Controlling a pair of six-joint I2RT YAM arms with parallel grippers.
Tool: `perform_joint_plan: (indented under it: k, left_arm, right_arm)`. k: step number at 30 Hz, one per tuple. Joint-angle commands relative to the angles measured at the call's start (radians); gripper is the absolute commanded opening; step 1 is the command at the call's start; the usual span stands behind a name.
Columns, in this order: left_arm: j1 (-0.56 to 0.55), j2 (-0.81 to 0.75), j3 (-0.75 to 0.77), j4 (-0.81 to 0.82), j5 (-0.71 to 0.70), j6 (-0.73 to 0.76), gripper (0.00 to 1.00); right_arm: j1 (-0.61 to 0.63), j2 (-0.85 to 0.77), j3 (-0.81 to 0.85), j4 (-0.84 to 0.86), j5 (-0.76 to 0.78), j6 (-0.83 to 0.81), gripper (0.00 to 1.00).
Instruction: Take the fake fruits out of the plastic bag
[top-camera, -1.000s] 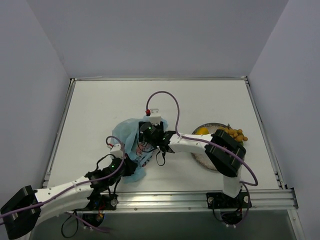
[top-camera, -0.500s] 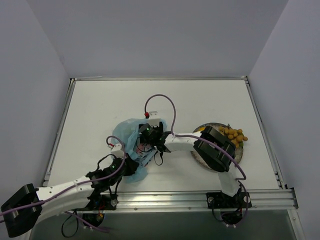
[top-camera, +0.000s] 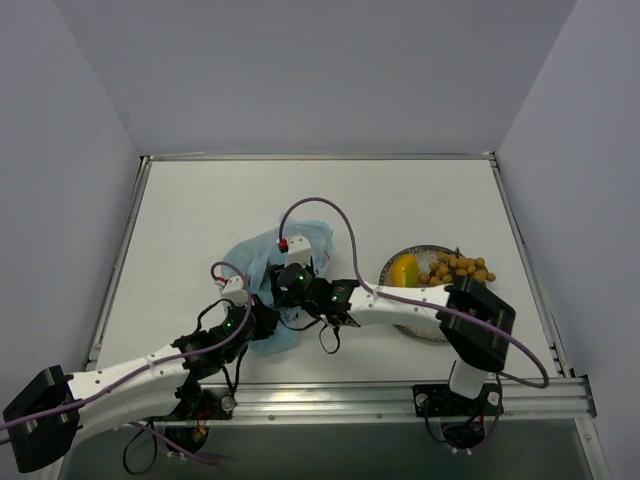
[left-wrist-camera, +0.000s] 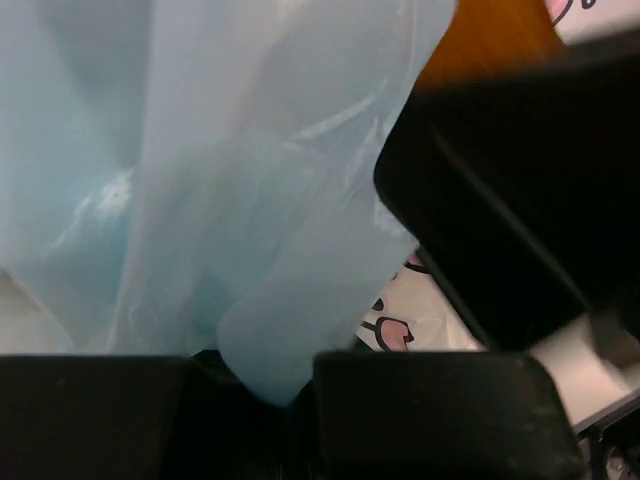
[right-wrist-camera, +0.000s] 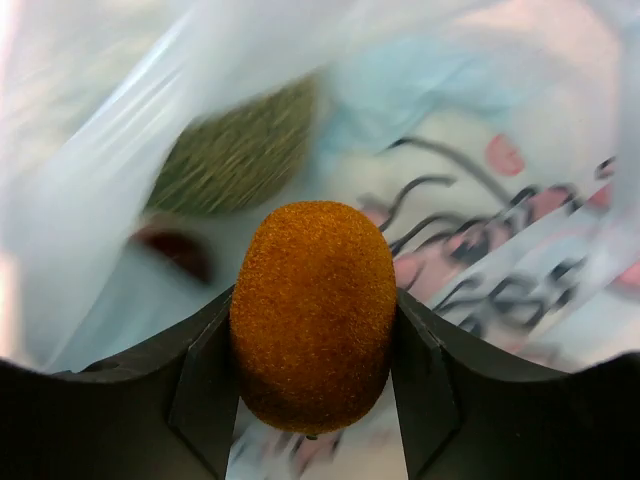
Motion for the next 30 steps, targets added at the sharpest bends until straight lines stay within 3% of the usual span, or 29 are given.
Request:
perform_joint_plan:
  k: [1,7,9,11,13,15,17,22,30]
  left_arm:
    - [0.016,0.057,0.094,0.028,-0.062,0.042,0.03]
    - [0.049,0.171,0.115,0.132,-0.029,0.054,0.02]
    - [0.056,0.186,0.120,0.154,-0.026,0.057,0.02]
    - [0.058,0.194,0.125,0.160,-0.023,0.067,0.03]
    - [0.061,0.189,0.128,0.152,-0.022,0.073,0.02]
    - [0.062,0.174,0.120,0.148,-0.017,0.074,0.02]
    - [0.065,0.160,0.111,0.145,-0.013,0.074,0.02]
    - [0.072,0.111,0.099,0.114,0.021,0.083,0.02]
    - [0.075,-0.021,0.076,0.021,0.033,0.082,0.02]
  right_arm:
    - [0.016,-0.185,-0.072,-0.028,-0.124,0.023,0.32]
    - [-0.004,-0.343,-0.162,-0.058,-0.316,0.003,0.30]
    - [-0.007,-0.392,-0.178,-0.078,-0.302,0.000,0.30]
    - [-0.010,-0.440,-0.195,-0.125,-0.244,0.030,0.29]
    - [-0.023,-0.542,-0.224,-0.170,-0.080,0.076,0.30]
    - [-0.039,-0.655,-0.244,-0.308,0.106,0.174,0.29]
    - [-0.076,-0.731,-0.293,-0.449,0.188,0.254,0.28]
    - [-0.143,-0.924,-0.418,-0.678,0.273,0.533,0.26]
    - [-0.183,-0.903,-0.485,-0.874,0.277,0.751,0.32]
